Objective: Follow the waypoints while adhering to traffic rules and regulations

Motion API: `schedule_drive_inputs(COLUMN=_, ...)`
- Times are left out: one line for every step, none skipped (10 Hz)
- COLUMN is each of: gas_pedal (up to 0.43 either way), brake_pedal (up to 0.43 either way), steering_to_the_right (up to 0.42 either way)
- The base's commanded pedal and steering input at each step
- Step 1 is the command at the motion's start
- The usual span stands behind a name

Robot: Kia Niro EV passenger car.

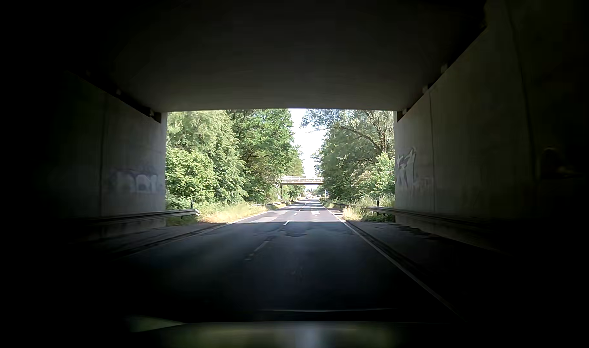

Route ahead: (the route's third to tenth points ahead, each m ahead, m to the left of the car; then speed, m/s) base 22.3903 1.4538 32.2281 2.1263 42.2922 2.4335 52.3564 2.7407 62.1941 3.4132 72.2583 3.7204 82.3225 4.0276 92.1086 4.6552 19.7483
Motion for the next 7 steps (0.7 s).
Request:
schedule_drive_inputs(gas_pedal=0.0, brake_pedal=0.03, steering_to_the_right=0.002)
schedule_drive_inputs(gas_pedal=0.0, brake_pedal=0.03, steering_to_the_right=0.001)
schedule_drive_inputs(gas_pedal=0.0, brake_pedal=0.03, steering_to_the_right=0.0)
schedule_drive_inputs(gas_pedal=0.0, brake_pedal=0.03, steering_to_the_right=0.0)
schedule_drive_inputs(gas_pedal=0.0, brake_pedal=0.03, steering_to_the_right=0.0)
schedule_drive_inputs(gas_pedal=0.0, brake_pedal=0.03, steering_to_the_right=0.0)
schedule_drive_inputs(gas_pedal=0.0, brake_pedal=0.03, steering_to_the_right=0.0)
